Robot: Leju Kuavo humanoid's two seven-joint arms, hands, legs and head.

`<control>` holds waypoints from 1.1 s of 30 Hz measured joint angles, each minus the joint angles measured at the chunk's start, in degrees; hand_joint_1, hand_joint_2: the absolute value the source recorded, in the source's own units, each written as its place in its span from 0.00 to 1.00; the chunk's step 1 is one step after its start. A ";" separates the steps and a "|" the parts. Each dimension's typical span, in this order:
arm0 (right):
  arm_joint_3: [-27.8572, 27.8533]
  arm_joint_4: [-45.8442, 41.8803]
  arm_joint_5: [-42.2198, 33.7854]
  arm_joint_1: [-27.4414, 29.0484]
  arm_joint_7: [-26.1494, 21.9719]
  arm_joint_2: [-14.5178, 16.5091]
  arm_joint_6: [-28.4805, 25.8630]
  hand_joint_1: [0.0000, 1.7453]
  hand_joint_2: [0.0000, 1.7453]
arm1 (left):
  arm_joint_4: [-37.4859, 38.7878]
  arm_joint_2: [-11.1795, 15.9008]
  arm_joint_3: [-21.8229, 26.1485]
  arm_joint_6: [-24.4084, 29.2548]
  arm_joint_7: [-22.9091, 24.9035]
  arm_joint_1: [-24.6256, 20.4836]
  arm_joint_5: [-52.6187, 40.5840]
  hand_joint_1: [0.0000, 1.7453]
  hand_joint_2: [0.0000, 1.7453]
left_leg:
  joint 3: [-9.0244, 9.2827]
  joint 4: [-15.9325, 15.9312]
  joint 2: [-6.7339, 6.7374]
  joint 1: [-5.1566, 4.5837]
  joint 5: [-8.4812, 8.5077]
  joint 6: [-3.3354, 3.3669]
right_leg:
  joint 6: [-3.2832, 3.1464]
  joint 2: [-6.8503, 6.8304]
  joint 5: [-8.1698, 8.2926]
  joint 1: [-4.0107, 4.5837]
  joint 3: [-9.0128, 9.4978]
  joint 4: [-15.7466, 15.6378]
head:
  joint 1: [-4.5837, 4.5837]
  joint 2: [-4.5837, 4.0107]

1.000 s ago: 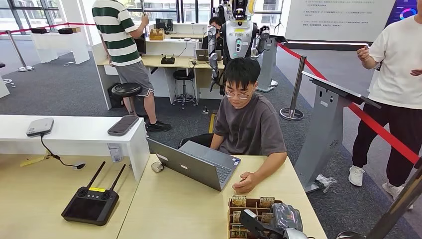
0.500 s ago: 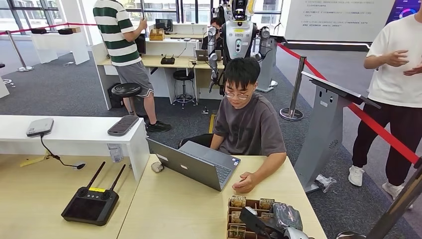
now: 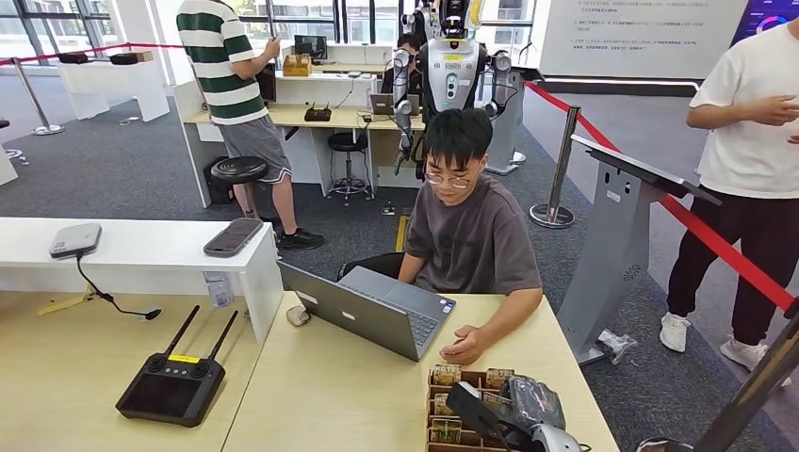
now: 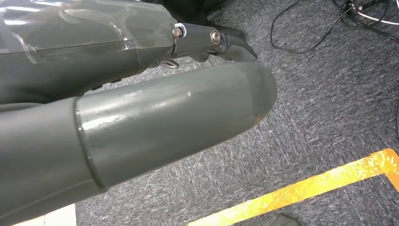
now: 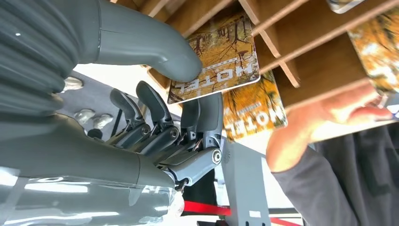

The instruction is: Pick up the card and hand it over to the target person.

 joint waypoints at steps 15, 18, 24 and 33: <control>-3.83 -13.13 3.15 -1.27 4.20 -5.47 -2.12 0.97 1.00 | 0.16 -0.11 0.66 0.09 -0.31 0.37 -0.12 0.00 0.00 | -0.09 0.08 -0.06 -0.03 -0.02 0.01 | 0.01 -0.06 -0.05 -0.03 -0.08 0.09 | 0.00 0.00; -5.55 -12.46 4.76 -1.62 2.83 -4.29 -6.39 1.00 1.00 | 0.14 -0.37 0.65 0.12 -0.21 0.28 -0.36 0.00 0.00 | -0.08 0.02 0.00 -0.04 0.03 0.02 | -0.02 -0.02 0.02 -0.04 -0.10 0.04 | 0.00 0.00; -7.77 -5.68 8.34 -1.96 -1.28 -0.14 -16.48 1.00 1.00 | -0.04 -0.98 0.49 0.24 0.38 -0.08 -1.00 0.00 0.00 | 0.04 -0.01 0.04 0.00 0.01 -0.01 | 0.00 0.04 0.02 0.00 0.02 -0.01 | 0.00 0.00; -6.41 8.58 9.52 -3.80 -5.18 3.87 -21.92 1.00 1.00 | 0.05 -1.30 0.02 -0.22 0.90 -0.56 -1.93 0.00 0.00 | 0.14 -0.08 0.12 0.03 0.03 -0.02 | -0.01 0.12 0.07 0.03 0.12 -0.09 | 0.00 0.00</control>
